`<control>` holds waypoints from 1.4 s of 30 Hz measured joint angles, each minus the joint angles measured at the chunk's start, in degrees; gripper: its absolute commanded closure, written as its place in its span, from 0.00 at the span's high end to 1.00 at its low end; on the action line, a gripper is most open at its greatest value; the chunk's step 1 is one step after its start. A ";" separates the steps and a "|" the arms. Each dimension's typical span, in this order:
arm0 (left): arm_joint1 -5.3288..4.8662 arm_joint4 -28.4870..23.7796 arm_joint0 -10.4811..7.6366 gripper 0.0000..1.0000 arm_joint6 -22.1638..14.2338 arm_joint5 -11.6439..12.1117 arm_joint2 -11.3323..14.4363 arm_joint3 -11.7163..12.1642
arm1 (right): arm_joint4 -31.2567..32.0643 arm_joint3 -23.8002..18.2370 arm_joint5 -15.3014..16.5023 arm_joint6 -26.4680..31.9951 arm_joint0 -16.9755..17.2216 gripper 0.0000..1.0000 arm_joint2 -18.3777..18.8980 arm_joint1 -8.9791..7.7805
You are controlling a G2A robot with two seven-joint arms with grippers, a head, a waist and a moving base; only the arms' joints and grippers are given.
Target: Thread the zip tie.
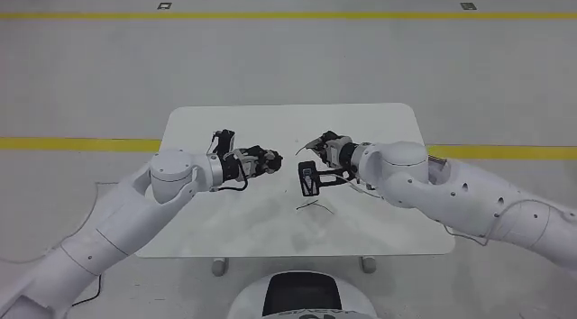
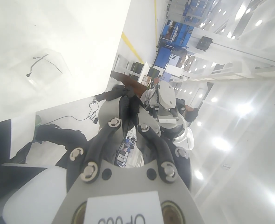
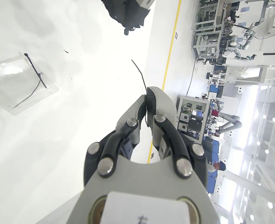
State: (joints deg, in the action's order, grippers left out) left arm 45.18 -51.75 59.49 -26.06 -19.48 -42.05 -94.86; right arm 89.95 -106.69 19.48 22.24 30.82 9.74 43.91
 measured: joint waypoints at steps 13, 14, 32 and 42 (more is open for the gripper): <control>0.56 -7.55 -1.18 0.00 1.87 0.00 2.02 2.36 | 0.00 -2.70 0.00 7.48 0.13 0.00 0.00 1.12; 0.49 -8.78 -1.71 0.00 2.18 0.00 2.73 2.62 | 0.00 -2.97 0.00 8.50 0.10 0.00 0.00 1.25; -0.62 -15.24 -6.07 0.00 4.64 0.07 7.24 2.42 | 0.00 -2.98 -0.02 10.07 1.03 0.00 0.16 1.93; -1.22 -21.13 -6.91 0.00 1.81 0.00 8.64 3.36 | 0.00 -3.67 0.00 12.17 0.90 0.00 0.00 2.32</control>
State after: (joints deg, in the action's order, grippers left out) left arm 43.96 -72.87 52.59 -24.25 -19.48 -33.40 -91.50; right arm 89.95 -110.35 19.48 34.41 31.72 9.74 46.23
